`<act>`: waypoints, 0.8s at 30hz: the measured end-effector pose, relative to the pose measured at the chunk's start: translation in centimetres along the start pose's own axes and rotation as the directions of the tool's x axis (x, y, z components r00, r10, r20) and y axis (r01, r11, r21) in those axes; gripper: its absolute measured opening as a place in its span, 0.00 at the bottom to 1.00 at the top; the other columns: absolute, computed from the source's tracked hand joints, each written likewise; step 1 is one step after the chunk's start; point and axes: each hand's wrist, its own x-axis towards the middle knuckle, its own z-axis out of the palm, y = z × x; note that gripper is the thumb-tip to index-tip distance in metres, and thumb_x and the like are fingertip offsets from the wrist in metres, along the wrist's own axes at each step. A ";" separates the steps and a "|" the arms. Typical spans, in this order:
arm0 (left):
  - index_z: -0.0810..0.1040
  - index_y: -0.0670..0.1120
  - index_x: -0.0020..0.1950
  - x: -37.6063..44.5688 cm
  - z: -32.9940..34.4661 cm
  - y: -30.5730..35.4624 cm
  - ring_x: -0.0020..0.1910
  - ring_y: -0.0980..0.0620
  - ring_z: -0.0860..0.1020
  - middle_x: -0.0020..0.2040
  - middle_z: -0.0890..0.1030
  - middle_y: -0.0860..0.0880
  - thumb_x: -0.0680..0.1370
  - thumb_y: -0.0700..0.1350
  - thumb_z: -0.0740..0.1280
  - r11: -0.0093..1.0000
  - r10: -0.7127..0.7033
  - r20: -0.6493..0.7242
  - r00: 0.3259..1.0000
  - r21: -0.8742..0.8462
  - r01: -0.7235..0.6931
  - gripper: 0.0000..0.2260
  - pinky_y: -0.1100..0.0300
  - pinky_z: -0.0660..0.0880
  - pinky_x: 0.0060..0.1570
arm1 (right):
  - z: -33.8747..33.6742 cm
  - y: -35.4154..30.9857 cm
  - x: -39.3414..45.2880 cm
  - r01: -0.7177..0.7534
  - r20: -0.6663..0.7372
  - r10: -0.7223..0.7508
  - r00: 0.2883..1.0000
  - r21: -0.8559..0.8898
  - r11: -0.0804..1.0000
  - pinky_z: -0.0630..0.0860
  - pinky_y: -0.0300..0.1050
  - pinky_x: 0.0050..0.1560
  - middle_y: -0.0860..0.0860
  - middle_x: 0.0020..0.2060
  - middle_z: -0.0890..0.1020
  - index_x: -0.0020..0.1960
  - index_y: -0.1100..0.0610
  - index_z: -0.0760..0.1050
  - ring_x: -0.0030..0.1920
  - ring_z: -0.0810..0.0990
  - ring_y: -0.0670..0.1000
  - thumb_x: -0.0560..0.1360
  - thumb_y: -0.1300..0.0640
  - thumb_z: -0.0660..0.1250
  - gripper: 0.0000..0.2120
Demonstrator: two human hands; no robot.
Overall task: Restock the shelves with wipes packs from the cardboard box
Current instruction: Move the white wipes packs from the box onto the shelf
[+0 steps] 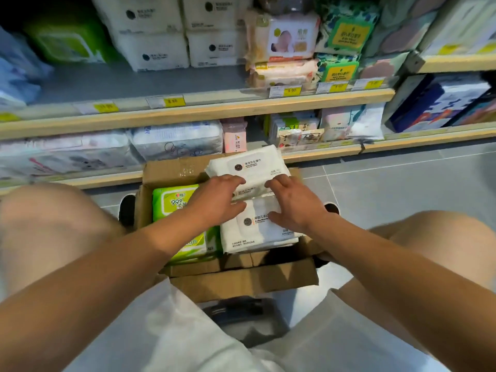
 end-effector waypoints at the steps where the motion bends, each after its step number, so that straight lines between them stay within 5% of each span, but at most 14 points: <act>1: 0.69 0.51 0.71 -0.6 0.3 -0.4 0.63 0.45 0.73 0.67 0.74 0.48 0.73 0.55 0.68 1.000 -0.008 0.027 1.000 0.020 0.008 0.27 0.52 0.73 0.57 | 0.2 -0.2 -0.3 -0.001 0.018 0.001 1.000 -0.009 1.000 0.67 0.50 0.66 0.51 0.69 0.67 0.73 0.52 0.62 0.69 0.65 0.56 0.73 0.47 0.69 0.32; 5: 0.63 0.52 0.74 -1.9 1.7 -1.7 0.65 0.45 0.72 0.70 0.71 0.48 0.71 0.64 0.68 0.993 -0.066 0.148 0.987 0.104 0.051 0.36 0.51 0.74 0.56 | 1.3 -0.5 -1.3 0.002 0.089 0.001 0.996 -0.038 0.999 0.64 0.50 0.69 0.51 0.71 0.66 0.75 0.52 0.59 0.70 0.63 0.56 0.71 0.45 0.70 0.37; 12: 0.64 0.51 0.73 -1.0 4.3 -2.1 0.65 0.45 0.71 0.69 0.71 0.47 0.62 0.64 0.76 0.983 -0.132 0.246 0.960 -0.090 0.159 0.44 0.54 0.71 0.61 | 2.3 -0.1 -1.3 0.013 0.089 -0.008 0.996 -0.047 0.999 0.57 0.50 0.73 0.51 0.73 0.62 0.76 0.51 0.57 0.73 0.58 0.55 0.69 0.44 0.71 0.41; 16: 0.72 0.49 0.64 -1.1 4.4 -1.7 0.58 0.45 0.74 0.59 0.74 0.47 0.60 0.61 0.78 0.987 -0.101 0.192 0.976 -0.101 0.122 0.38 0.54 0.72 0.52 | 2.4 0.1 -0.3 0.057 0.120 -0.044 0.992 -0.099 0.993 0.53 0.51 0.74 0.50 0.73 0.63 0.76 0.50 0.55 0.72 0.60 0.55 0.67 0.42 0.72 0.44; 21: 0.72 0.47 0.62 -2.0 4.5 -1.2 0.54 0.46 0.74 0.56 0.70 0.49 0.60 0.59 0.78 0.999 0.016 0.122 0.992 -0.040 -0.011 0.35 0.51 0.74 0.48 | 2.3 -0.1 1.5 0.077 0.348 -0.022 0.937 -0.143 0.987 0.67 0.50 0.66 0.51 0.67 0.70 0.76 0.51 0.55 0.66 0.71 0.55 0.62 0.37 0.76 0.51; 24: 0.70 0.48 0.66 -2.4 4.6 -1.0 0.54 0.45 0.76 0.61 0.69 0.49 0.63 0.60 0.76 0.995 0.070 0.110 0.991 0.058 -0.076 0.36 0.50 0.75 0.49 | 2.5 -0.2 2.5 0.013 0.489 -0.014 0.872 0.006 1.000 0.72 0.53 0.62 0.51 0.67 0.71 0.76 0.51 0.54 0.65 0.72 0.55 0.59 0.37 0.78 0.54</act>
